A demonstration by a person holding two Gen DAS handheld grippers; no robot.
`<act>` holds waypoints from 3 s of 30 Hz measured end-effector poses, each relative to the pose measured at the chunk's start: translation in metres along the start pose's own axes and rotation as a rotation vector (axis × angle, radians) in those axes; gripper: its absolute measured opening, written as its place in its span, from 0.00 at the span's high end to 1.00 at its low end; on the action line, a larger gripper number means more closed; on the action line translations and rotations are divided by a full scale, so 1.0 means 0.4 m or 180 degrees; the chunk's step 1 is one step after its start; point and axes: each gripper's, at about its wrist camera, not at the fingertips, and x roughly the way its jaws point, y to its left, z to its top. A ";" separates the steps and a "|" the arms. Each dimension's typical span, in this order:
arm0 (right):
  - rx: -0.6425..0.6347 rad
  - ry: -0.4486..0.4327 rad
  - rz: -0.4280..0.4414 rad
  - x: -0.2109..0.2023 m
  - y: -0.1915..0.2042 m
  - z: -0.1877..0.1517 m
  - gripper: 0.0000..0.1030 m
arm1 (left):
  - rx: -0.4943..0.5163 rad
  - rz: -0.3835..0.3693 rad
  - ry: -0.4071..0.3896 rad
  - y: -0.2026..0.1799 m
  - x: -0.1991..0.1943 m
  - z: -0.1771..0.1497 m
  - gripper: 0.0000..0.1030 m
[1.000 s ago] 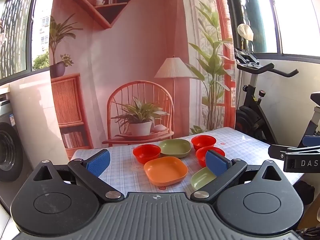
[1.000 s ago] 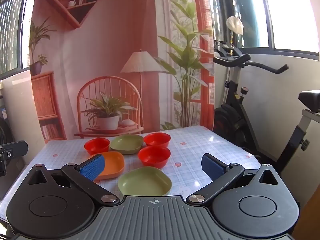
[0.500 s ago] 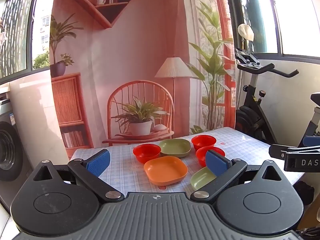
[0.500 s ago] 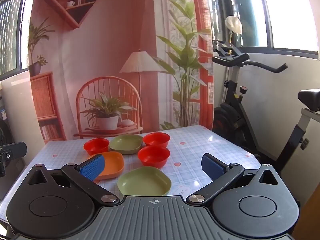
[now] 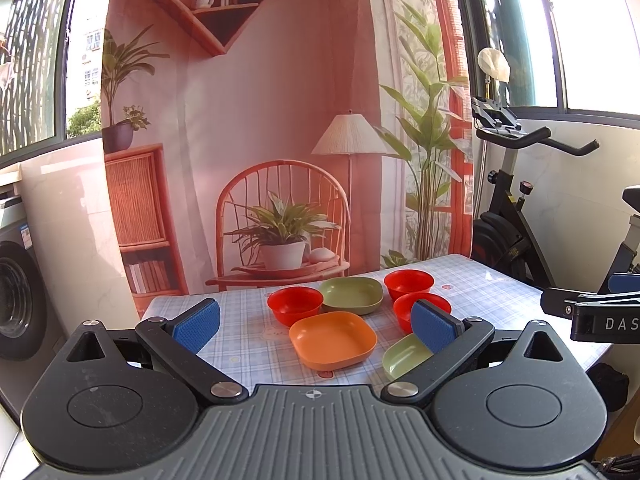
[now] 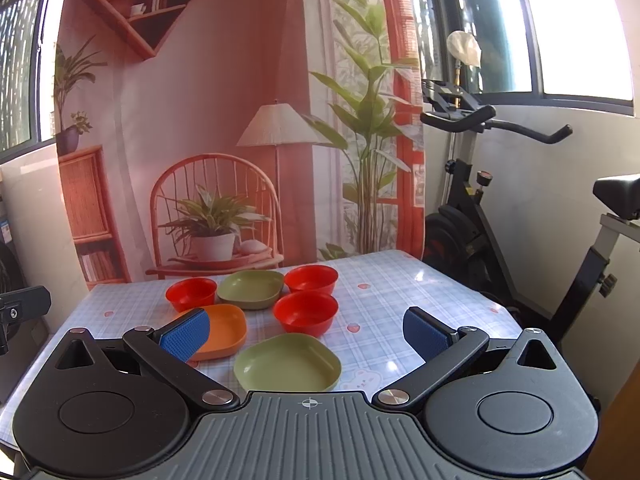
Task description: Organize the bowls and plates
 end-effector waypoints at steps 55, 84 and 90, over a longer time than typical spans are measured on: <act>0.0063 0.0030 -0.0017 -0.003 -0.006 -0.002 0.00 | 0.0024 0.0035 -0.0005 -0.007 -0.002 0.002 0.01; 0.0179 -0.0319 0.0375 0.377 -0.088 0.189 0.00 | 0.0124 0.0161 0.0330 0.028 0.385 0.141 0.10; -0.0038 -0.0123 0.0355 0.469 -0.068 0.186 0.00 | -0.0136 0.0142 0.0445 0.033 0.472 0.123 0.10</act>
